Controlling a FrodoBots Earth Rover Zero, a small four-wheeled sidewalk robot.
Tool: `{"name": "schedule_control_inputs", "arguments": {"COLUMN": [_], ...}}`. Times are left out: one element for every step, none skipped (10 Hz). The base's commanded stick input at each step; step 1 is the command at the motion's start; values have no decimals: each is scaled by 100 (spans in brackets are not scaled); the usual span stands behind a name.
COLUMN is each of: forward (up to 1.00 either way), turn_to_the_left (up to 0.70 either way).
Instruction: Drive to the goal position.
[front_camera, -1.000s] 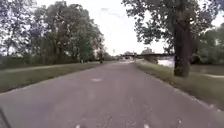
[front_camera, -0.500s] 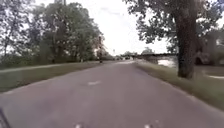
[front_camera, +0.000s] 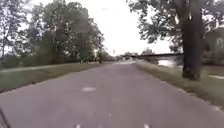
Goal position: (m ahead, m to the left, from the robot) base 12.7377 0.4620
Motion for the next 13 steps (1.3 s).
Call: {"name": "schedule_control_inputs", "arguments": {"forward": [100,100,100,100,100,100,100,100,100,100,100,100,100], "turn_to_the_left": [-2,0,0,0,0,0,0,0,0,0,0,0,0]}}
